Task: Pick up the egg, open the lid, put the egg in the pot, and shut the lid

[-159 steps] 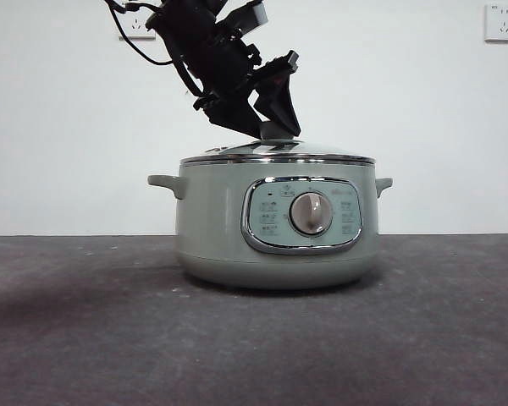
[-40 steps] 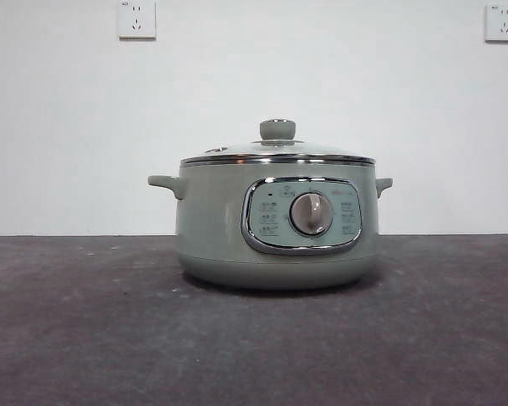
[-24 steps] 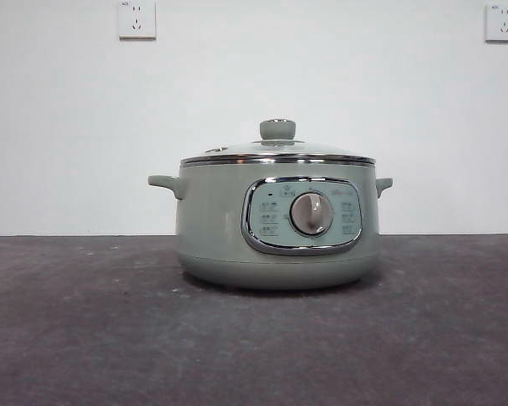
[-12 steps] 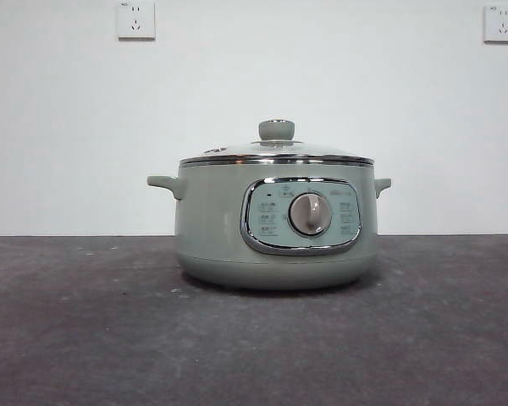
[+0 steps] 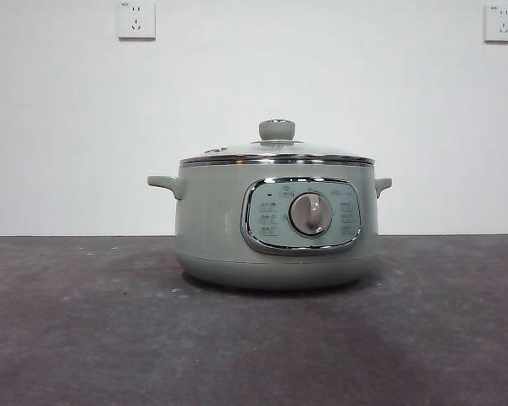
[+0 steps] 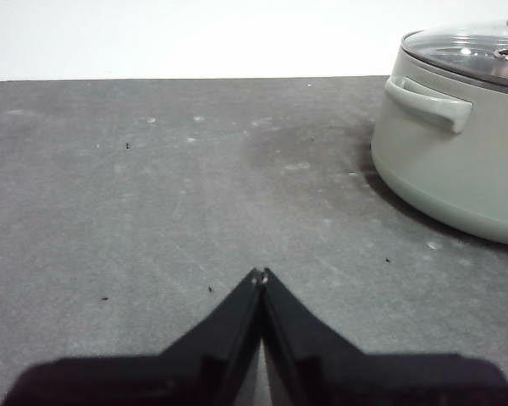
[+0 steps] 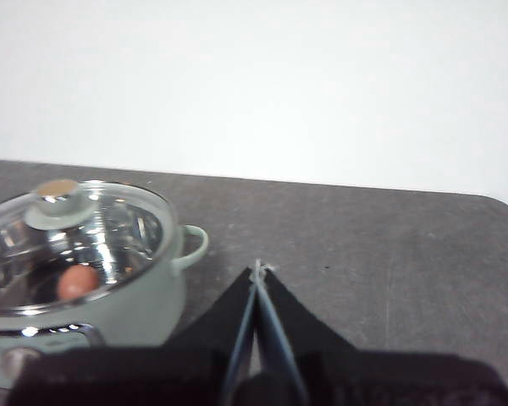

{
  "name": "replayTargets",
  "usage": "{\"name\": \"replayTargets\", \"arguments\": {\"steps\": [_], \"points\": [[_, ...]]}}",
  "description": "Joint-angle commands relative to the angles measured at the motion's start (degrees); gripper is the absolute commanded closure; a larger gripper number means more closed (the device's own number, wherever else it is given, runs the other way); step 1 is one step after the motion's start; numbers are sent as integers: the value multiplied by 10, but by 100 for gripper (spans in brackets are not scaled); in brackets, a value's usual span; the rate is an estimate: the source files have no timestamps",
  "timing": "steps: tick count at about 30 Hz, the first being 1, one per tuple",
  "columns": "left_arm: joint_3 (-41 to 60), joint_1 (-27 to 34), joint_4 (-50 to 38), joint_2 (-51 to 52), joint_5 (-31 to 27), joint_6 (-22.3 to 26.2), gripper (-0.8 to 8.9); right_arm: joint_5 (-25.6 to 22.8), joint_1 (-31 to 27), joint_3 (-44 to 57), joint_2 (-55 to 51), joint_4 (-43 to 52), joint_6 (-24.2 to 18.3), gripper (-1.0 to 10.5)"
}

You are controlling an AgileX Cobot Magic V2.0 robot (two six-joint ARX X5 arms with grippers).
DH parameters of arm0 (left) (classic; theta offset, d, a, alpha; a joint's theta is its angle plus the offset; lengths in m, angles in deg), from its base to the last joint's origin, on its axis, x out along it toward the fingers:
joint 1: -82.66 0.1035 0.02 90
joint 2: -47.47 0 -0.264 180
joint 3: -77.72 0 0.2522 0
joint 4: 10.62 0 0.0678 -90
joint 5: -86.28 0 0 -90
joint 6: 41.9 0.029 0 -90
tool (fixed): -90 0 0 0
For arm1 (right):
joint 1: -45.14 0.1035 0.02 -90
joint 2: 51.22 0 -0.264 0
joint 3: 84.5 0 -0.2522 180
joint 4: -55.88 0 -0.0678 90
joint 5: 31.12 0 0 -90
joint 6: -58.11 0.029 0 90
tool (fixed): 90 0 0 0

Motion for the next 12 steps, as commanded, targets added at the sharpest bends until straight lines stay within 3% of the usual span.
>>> {"name": "replayTargets", "arguments": {"steps": [1,12], "points": [[5,2,-5,0,0,-3,816,-2,-5,98,-47,52,25,946],[5,2,-5,0,0,-3,816,-10,-6,329,-160,127,95,946]]}}
